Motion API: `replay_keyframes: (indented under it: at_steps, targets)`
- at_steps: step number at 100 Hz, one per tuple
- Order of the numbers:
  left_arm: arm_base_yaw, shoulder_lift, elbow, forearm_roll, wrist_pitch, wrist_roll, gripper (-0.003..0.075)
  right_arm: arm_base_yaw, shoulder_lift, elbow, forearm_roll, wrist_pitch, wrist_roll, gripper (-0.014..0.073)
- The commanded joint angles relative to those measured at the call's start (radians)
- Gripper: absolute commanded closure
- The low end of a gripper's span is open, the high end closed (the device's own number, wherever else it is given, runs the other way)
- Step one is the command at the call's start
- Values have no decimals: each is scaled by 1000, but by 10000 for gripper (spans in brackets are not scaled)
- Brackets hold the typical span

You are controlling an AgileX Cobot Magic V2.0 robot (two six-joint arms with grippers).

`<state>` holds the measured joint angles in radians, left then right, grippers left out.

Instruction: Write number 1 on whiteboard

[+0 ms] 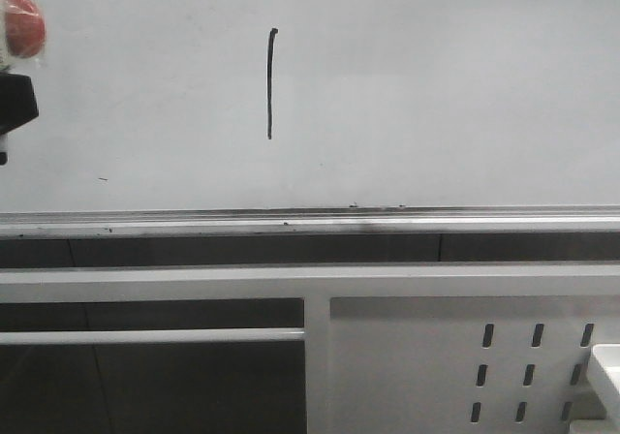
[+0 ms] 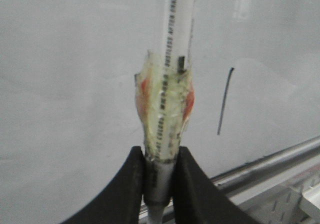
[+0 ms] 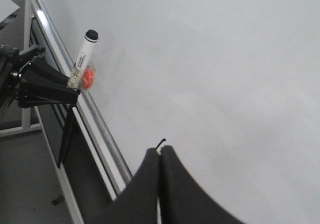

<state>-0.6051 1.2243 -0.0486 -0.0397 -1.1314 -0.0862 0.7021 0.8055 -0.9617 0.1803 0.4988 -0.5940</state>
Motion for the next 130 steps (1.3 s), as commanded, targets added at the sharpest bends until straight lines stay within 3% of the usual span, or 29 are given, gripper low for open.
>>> replay_keyframes:
  at_steps: [1, 24, 48, 130]
  targets:
    - [-7, 16, -13, -91, -142, 4, 740, -29, -47, 27, -5, -139, 6, 659]
    - [-59, 151, -23, -116, -231, 4, 740, -85, -138, 211, -5, -342, 6, 660]
    - [-173, 239, -108, -247, -231, 67, 740, -87, -142, 236, -5, -315, 6, 660]
    - [-175, 369, -222, -343, -231, 65, 740, -87, -142, 236, -5, -322, 6, 663]
